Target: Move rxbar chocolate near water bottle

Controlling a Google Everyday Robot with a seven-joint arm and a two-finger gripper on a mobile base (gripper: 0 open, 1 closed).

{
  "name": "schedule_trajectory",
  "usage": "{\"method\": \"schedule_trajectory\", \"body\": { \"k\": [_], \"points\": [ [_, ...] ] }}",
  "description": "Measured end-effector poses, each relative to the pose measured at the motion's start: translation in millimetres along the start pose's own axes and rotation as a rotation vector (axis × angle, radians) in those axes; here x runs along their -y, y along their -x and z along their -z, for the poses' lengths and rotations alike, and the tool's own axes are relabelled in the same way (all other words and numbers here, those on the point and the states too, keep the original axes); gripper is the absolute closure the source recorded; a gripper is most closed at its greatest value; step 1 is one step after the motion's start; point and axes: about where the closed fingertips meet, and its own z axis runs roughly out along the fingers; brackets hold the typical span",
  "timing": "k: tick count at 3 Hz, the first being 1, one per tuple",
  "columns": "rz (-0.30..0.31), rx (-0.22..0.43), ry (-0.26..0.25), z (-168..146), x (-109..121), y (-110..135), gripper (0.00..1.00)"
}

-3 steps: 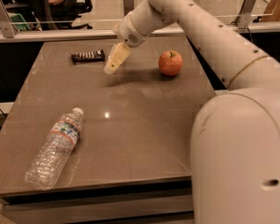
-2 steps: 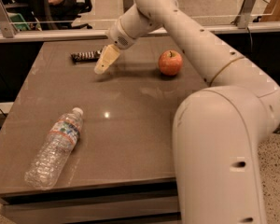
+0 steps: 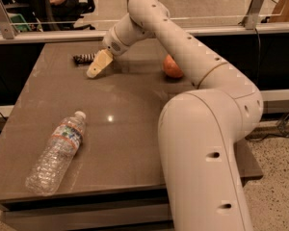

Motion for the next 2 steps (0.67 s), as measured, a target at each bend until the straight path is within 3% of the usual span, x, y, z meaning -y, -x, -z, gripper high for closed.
{"method": "schedule_trajectory", "body": {
  "k": [2],
  "points": [
    [-0.045, 0.019, -0.015, 1.1, 9.4, -1.0, 0.40]
  ]
}}
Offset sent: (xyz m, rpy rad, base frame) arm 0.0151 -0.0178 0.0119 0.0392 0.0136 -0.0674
